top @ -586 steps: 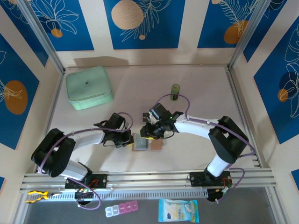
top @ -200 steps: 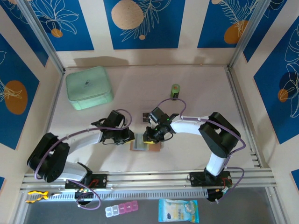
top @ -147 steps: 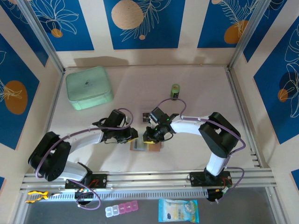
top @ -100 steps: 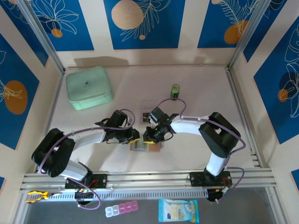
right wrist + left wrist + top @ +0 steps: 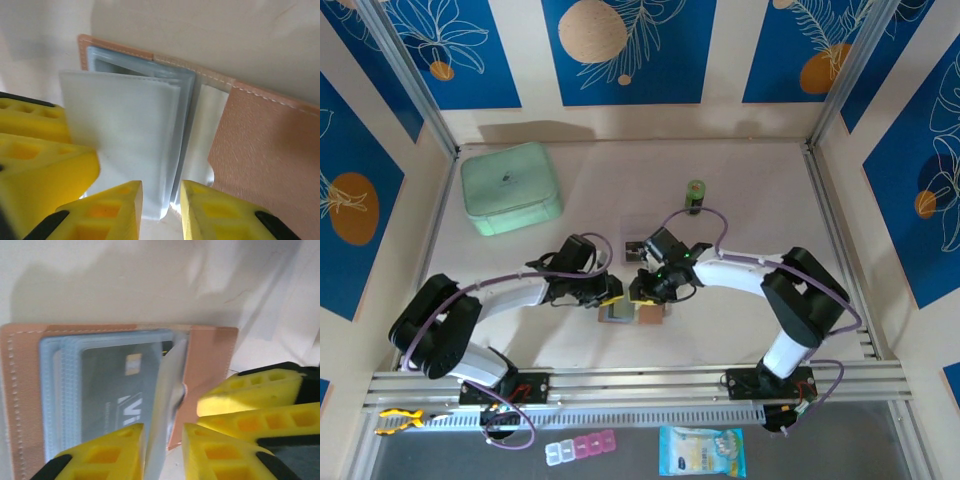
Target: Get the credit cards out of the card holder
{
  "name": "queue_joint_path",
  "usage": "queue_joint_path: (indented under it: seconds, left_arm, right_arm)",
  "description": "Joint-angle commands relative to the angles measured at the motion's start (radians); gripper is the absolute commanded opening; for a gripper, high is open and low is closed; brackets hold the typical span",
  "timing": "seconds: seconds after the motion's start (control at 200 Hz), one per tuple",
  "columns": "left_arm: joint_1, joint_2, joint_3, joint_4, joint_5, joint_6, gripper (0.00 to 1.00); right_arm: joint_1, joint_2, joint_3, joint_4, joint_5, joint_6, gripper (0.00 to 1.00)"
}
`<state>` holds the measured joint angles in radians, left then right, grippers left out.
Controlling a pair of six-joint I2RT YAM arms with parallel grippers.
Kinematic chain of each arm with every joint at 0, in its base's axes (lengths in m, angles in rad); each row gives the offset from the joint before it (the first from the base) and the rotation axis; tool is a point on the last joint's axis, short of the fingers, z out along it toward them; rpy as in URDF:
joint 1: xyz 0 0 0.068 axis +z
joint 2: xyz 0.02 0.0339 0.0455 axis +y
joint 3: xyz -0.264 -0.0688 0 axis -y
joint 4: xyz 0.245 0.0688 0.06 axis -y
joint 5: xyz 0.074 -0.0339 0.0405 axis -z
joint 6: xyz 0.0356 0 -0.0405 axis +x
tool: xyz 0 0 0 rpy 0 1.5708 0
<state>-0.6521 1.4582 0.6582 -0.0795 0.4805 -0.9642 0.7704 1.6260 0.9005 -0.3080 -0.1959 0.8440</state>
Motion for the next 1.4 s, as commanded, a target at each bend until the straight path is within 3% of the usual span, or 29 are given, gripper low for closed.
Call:
queue_joint_path:
  seconds: [0.0, 0.45, 0.75, 1.04, 1.396]
  left_arm:
    - [-0.024, 0.006, 0.045, -0.008, 0.020, -0.006, 0.30]
    - [-0.121, 0.152, 0.179, 0.013, 0.020, -0.015, 0.44]
    - [-0.143, 0.215, 0.232, 0.022, 0.026, 0.003, 0.47]
    - [-0.107, 0.137, 0.210, -0.100, -0.045, 0.070, 0.45]
    - [0.011, -0.001, 0.080, -0.182, -0.083, 0.115, 0.38]
  right_arm:
    - [-0.030, -0.070, -0.014, -0.065, 0.029, -0.022, 0.29]
    - [-0.170, -0.319, -0.104, -0.171, 0.058, -0.060, 0.30]
    - [-0.194, -0.372, -0.146, -0.172, 0.030, -0.051, 0.31]
    - [-0.164, -0.340, -0.129, -0.130, -0.002, -0.033, 0.31]
    - [-0.054, -0.201, -0.033, -0.087, -0.001, -0.009, 0.28]
